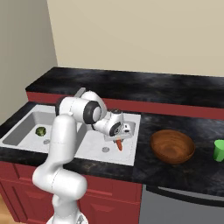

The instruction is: Remove the broccoli and carrot from the sink. Then move the bowl and cup from the counter to the sink for washing.

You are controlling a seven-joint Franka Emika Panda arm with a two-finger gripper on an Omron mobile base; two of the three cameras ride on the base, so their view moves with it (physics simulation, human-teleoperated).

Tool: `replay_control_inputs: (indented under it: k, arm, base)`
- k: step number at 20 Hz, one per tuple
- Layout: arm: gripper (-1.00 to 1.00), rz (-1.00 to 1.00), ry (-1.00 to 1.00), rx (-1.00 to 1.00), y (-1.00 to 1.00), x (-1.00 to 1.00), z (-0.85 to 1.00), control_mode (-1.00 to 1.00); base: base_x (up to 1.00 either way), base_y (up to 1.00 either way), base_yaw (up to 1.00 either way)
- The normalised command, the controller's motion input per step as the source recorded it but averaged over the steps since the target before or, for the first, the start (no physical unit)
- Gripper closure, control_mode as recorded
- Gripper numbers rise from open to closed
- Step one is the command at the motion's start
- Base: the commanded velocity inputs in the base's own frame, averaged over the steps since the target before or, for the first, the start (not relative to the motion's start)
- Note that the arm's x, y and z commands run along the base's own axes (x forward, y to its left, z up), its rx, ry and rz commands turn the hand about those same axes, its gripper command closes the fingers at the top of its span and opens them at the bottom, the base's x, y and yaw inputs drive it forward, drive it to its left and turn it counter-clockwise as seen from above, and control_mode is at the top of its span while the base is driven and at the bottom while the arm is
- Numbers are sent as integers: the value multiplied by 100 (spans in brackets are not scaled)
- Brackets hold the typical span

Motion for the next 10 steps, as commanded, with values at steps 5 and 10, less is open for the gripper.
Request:
replay_control_inputs:
  k: [5, 10]
  arm:
    - [100, 0, 11, 0, -8, -4, 30, -100]
    - [100, 0, 3, 0, -9, -8, 33, -100]
  base:
    - [0, 0, 0]
    - [0, 0, 0]
